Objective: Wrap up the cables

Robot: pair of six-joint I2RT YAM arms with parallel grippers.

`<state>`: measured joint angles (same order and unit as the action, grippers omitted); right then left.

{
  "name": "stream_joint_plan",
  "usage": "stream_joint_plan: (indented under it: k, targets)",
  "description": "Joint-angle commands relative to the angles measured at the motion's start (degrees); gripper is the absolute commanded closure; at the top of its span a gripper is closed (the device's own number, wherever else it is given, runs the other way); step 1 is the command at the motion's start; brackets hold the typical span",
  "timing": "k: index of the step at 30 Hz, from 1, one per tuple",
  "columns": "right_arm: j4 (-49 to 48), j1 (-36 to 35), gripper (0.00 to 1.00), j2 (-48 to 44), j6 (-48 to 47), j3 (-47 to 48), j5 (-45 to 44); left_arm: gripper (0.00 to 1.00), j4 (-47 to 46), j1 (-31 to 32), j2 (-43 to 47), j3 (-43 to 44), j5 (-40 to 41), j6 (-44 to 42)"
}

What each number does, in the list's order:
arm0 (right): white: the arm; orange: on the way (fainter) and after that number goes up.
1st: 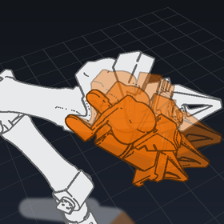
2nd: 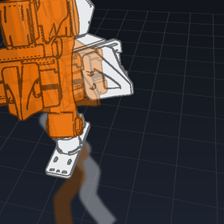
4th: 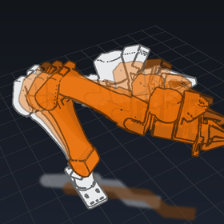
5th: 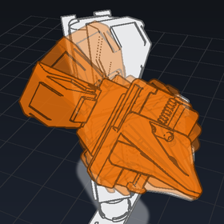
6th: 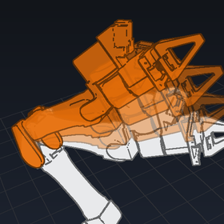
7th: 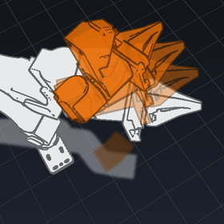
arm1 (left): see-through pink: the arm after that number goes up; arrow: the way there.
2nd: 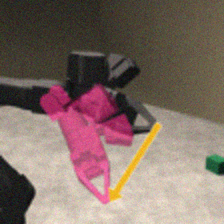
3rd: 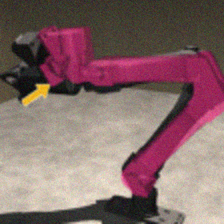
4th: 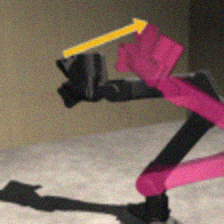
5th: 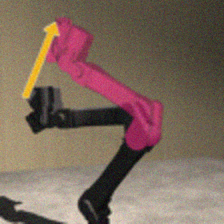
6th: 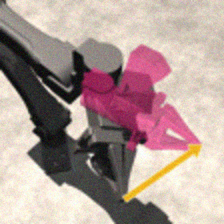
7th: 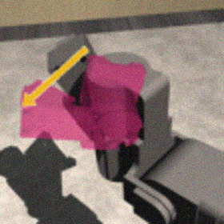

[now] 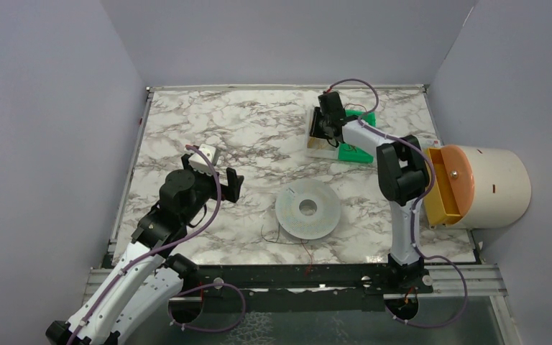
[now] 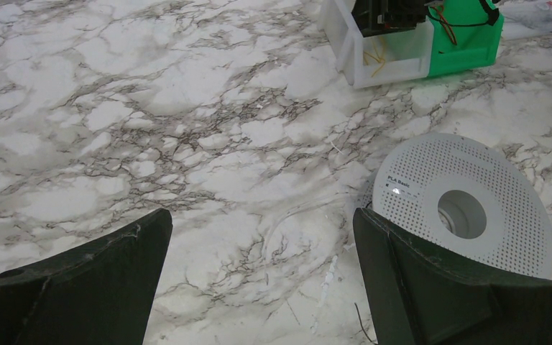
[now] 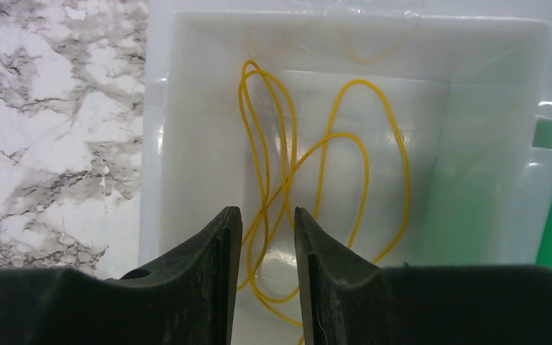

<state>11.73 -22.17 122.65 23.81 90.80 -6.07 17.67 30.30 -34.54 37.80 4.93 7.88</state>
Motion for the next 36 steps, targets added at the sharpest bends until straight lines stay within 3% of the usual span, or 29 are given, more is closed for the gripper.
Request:
stream_joint_plan:
  k: [1, 12, 15, 16, 28, 36]
  targets:
    - [-0.2, -0.2, 0.65, 2.0, 1.8, 1.7, 1.3, 0.01, -0.6, -0.4, 0.5, 0.9, 0.4, 0.0]
    - [0.2, -0.2, 0.77, 4.2, 2.5, 3.0, 2.1, 0.01, -0.6, -0.4, 0.6, 0.9, 0.6, 0.0]
    - [0.4, -0.2, 0.98, 3.8, 3.0, 2.8, 1.7, 0.01, -0.6, -0.4, 0.5, 0.8, 0.8, 0.0]
    - [0.3, -0.2, 0.99, 3.3, 3.1, 2.5, 1.6, 0.01, -0.6, -0.4, 0.4, 0.8, 0.8, 0.1]
    - [-2.0, -0.2, 0.99, -13.9, 1.0, -2.9, -2.2, 0.01, -0.6, -0.4, -1.0, 0.9, 0.8, -0.1]
    - [-6.1, -0.4, 0.99, -30.8, 0.8, -10.5, 5.2, 0.01, -0.6, -0.4, -0.7, 1.0, 0.1, 0.0]
